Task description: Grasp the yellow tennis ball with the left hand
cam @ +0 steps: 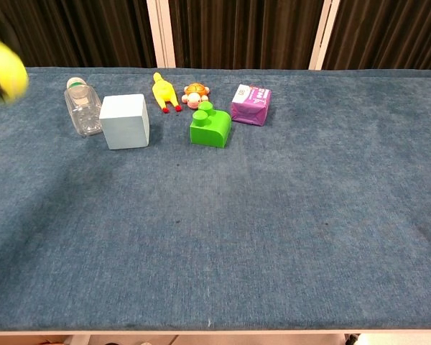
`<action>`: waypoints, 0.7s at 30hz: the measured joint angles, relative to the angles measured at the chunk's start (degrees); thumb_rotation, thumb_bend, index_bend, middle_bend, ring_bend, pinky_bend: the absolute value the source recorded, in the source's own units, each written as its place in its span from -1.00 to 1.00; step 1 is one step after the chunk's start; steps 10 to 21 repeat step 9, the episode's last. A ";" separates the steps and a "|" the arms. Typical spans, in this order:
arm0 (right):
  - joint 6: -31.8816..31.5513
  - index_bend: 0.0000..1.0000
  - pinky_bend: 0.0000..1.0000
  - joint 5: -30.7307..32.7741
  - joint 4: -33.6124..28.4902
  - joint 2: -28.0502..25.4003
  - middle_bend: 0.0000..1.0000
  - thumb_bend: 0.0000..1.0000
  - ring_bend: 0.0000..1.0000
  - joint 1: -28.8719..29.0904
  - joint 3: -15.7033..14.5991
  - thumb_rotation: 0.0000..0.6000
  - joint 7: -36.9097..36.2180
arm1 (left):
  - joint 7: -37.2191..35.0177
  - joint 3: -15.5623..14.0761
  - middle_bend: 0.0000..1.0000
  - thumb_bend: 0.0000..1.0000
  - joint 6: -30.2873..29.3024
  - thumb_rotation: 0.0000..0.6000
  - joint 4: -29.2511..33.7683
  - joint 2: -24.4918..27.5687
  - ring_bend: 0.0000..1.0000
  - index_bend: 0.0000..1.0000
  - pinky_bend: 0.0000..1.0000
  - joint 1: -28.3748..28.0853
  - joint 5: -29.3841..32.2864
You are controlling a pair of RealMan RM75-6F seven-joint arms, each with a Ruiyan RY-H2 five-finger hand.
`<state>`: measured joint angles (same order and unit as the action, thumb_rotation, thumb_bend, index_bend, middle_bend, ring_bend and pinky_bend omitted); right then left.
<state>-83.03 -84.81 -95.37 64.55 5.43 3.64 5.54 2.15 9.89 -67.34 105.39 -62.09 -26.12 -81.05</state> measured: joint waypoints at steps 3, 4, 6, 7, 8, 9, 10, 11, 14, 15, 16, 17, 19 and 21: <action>-0.05 -1.00 -0.77 -0.08 -0.07 0.04 -0.93 0.70 -0.79 -0.01 -0.03 1.00 0.18 | 1.12 1.82 0.20 -0.61 -1.13 1.00 4.41 4.82 -0.02 0.20 0.10 -0.04 0.29; -0.08 -1.00 -0.77 -0.08 -0.07 0.05 -0.93 0.70 -0.79 -0.02 -0.04 1.00 0.22 | 1.49 2.36 0.20 -0.61 -1.46 1.00 5.61 6.12 -0.02 0.20 0.10 -0.06 0.42; -0.09 -1.00 -0.77 -0.02 -0.08 0.06 -0.93 0.70 -0.79 -0.04 -0.03 1.00 0.19 | 2.17 3.53 0.20 -0.61 -2.22 1.00 8.20 8.75 -0.02 0.20 0.10 -0.09 0.74; -0.10 -1.00 -0.77 0.00 -0.08 0.06 -0.93 0.70 -0.79 -0.05 -0.01 1.00 0.17 | 2.32 3.96 0.20 -0.61 -2.52 1.00 9.18 9.67 -0.02 0.20 0.10 -0.08 0.86; -0.13 -1.00 -0.77 0.00 -0.07 0.06 -0.93 0.70 -0.79 -0.06 0.00 1.00 0.17 | 2.36 4.29 0.20 -0.61 -2.77 1.00 10.05 10.46 -0.02 0.20 0.10 -0.06 0.96; -0.15 -1.00 -0.77 -0.01 -0.06 0.07 -0.93 0.70 -0.79 -0.06 0.01 1.00 0.14 | 2.29 4.58 0.20 -0.61 -3.06 1.00 11.04 11.38 -0.02 0.20 0.10 0.01 1.07; -0.15 -1.00 -0.77 -0.01 -0.06 0.07 -0.93 0.70 -0.79 -0.06 0.01 1.00 0.14 | 2.29 4.58 0.20 -0.61 -3.06 1.00 11.04 11.38 -0.02 0.20 0.10 0.01 1.07; -0.15 -1.00 -0.77 -0.01 -0.06 0.07 -0.93 0.70 -0.79 -0.06 0.01 1.00 0.14 | 2.29 4.58 0.20 -0.61 -3.06 1.00 11.04 11.38 -0.02 0.20 0.10 0.01 1.07; -0.15 -1.00 -0.77 -0.01 -0.06 0.07 -0.93 0.70 -0.79 -0.06 0.01 1.00 0.14 | 2.29 4.58 0.20 -0.61 -3.06 1.00 11.04 11.38 -0.02 0.20 0.10 0.01 1.07; -0.15 -1.00 -0.77 -0.01 -0.06 0.07 -0.93 0.70 -0.79 -0.06 0.01 1.00 0.14 | 2.29 4.58 0.20 -0.61 -3.06 1.00 11.04 11.38 -0.02 0.20 0.10 0.01 1.07; -0.15 -1.00 -0.77 -0.01 -0.06 0.07 -0.93 0.70 -0.79 -0.06 0.01 1.00 0.14 | 2.29 4.58 0.20 -0.61 -3.06 1.00 11.04 11.38 -0.02 0.20 0.10 0.01 1.07; -0.15 -1.00 -0.77 -0.01 -0.06 0.07 -0.93 0.70 -0.79 -0.06 0.01 1.00 0.14 | 2.29 4.58 0.20 -0.61 -3.06 1.00 11.04 11.38 -0.02 0.20 0.10 0.01 1.07; -0.15 -1.00 -0.77 -0.01 -0.06 0.07 -0.93 0.70 -0.79 -0.06 0.01 1.00 0.14 | 2.29 4.58 0.20 -0.61 -3.06 1.00 11.04 11.38 -0.02 0.20 0.10 0.01 1.07; -0.15 -1.00 -0.77 -0.01 -0.06 0.07 -0.93 0.70 -0.79 -0.06 0.01 1.00 0.14 | 2.29 4.58 0.20 -0.61 -3.06 1.00 11.04 11.38 -0.02 0.20 0.10 0.01 1.07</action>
